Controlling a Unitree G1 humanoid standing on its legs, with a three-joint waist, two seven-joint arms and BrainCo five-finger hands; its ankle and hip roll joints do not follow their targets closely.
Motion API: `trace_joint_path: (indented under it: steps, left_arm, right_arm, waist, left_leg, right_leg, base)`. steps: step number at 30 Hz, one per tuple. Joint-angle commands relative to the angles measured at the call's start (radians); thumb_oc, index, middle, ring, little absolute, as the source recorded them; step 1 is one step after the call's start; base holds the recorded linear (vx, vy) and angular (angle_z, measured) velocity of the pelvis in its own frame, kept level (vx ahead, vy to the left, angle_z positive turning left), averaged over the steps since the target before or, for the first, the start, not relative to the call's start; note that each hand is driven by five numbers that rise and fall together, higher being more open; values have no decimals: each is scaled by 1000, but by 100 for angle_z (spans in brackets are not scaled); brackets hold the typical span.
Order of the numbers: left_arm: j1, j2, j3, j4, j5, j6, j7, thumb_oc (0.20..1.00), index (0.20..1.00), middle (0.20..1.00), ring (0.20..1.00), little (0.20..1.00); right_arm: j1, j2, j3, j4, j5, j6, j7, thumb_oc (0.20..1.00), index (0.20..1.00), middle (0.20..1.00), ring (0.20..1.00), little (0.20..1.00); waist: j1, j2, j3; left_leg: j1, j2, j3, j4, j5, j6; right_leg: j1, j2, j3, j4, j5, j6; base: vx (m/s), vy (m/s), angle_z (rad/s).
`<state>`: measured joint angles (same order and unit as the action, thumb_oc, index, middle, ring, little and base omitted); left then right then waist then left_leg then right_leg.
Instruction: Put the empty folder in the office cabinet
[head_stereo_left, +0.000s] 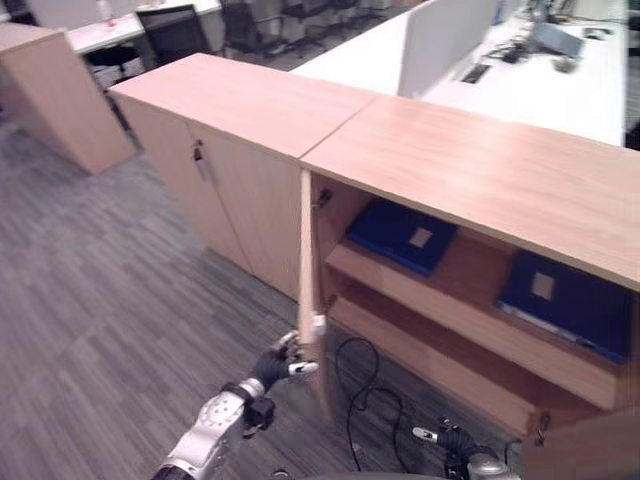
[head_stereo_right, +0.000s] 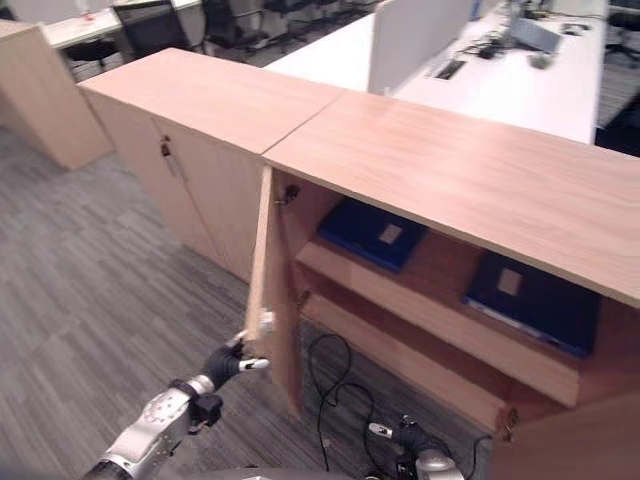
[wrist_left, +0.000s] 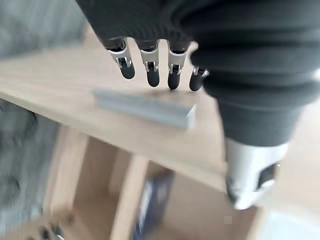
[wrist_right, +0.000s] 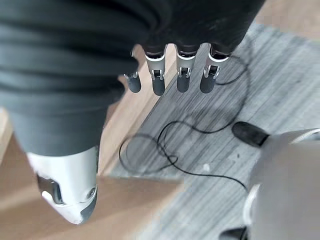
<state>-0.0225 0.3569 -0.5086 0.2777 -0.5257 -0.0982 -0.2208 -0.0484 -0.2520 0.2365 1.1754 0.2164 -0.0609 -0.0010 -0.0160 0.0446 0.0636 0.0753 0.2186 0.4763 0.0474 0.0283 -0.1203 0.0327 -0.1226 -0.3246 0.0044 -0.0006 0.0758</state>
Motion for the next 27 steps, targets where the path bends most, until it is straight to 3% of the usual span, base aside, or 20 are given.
trace_joint_path:
  steps: [1, 3, 4, 5, 7, 10, 12, 13, 17, 21, 27]
  left_arm:
    - [-124, -32, 0, -104, -8, -78, -12, 1000, 1000, 1000, 1000, 1000]
    - [-117, -36, 4, -88, 2, -85, -2, 1000, 1000, 1000, 1000, 1000]
    - [-105, -34, 25, -75, -1, -91, 7, 1000, 1000, 1000, 1000, 1000]
    - [-104, -34, 25, -75, -1, -92, 7, 1000, 1000, 1000, 1000, 1000]
    - [-92, -31, 53, -53, -4, -99, 20, 1000, 1000, 1000, 1000, 1000]
    - [-77, -31, 111, -1, -7, -108, 52, 1000, 1000, 1000, 1000, 1000]
    - [-72, -30, 136, 18, -12, -116, 59, 1000, 1000, 1000, 1000, 1000]
    - [-84, -25, 195, 92, 5, -129, 102, 1000, 1000, 1000, 1000, 1000]
    - [-132, -7, 253, 184, 4, -142, 143, 1000, 1000, 1000, 1000, 1000]
    - [-244, 53, 304, 314, -14, -151, 179, 1000, 1000, 1000, 1000, 1000]
    - [-444, 212, 328, 597, 35, -142, 199, 1000, 1000, 1000, 1000, 1000]
  right_arm:
    - [-58, -18, 40, -7, 6, -8, -9, 1000, 1000, 1000, 1000, 1000]
    - [-45, -25, 41, 2, 0, -3, -7, 1000, 1000, 1000, 1000, 1000]
    - [-39, -33, 31, 10, 0, -3, -6, 1000, 1000, 1000, 1000, 1000]
    - [-38, -32, 32, 10, 0, -3, -6, 1000, 1000, 1000, 1000, 1000]
    - [-37, -39, 25, 16, -3, -3, -6, 1000, 1000, 1000, 1000, 1000]
    - [-36, -47, 17, 27, -18, 0, -8, 1000, 1000, 1000, 1000, 1000]
    - [-33, -46, 15, 24, -19, 2, -2, 1000, 1000, 1000, 1000, 1000]
    - [-8, -41, 3, 13, -27, -1, 6, 1000, 1000, 1000, 1000, 1000]
    - [12, -34, -5, 3, -28, -1, 12, 1000, 1000, 1000, 1000, 1000]
    - [25, -30, 0, -19, -23, -2, 25, 1000, 1000, 1000, 1000, 1000]
    - [37, -32, -4, -39, 12, -11, 45, 1000, 1000, 1000, 1000, 1000]
  waist:
    - [14, -23, 41]
    - [31, -29, 44]
    - [41, -35, 41]
    - [41, -36, 41]
    - [52, -39, 38]
    - [63, -29, 42]
    - [60, -23, 43]
    - [33, -9, 18]
    - [3, -13, -2]
    - [-27, -33, -22]
    - [-81, -58, -60]
  left_leg:
    - [-101, -2, -276, 122, 95, -18]
    - [-115, -46, -418, 89, 63, -8]
    - [-131, -83, -524, 60, 39, -10]
    - [-130, -85, -523, 61, 37, -10]
    - [-147, -112, -613, 19, 28, -10]
    - [-185, -135, -682, -22, 60, -18]
    - [-167, -126, -667, -48, 58, -17]
    - [-103, -98, -613, -84, 58, -26]
    - [-42, -91, -555, -115, 47, -24]
    - [-5, -92, -481, -129, 27, -7]
    - [34, -106, -370, -135, -20, 20]
  right_leg:
    - [135, 12, 37, -54, -73, 42]
    - [135, 5, 86, -38, -81, 42]
    - [128, 2, 139, -40, -78, 48]
    - [129, 1, 139, -40, -79, 48]
    - [129, 8, 195, -52, -79, 52]
    - [141, 30, 270, -67, -81, 52]
    - [145, 38, 294, -71, -84, 53]
    - [164, 39, 317, -88, -86, 61]
    - [173, 24, 343, -88, -85, 72]
    - [151, 0, 394, -68, -73, 92]
    - [106, -37, 450, -52, -40, 145]
  base:
    - [3, -58, -99]
    - [84, -44, -144]
    - [102, -22, -134]
    - [111, -24, -108]
    - [116, -18, -65]
    - [129, 5, -83]
    - [147, 61, -169]
    - [221, 119, -116]
    - [168, 127, -41]
    - [107, 121, -50]
    - [85, 129, -46]
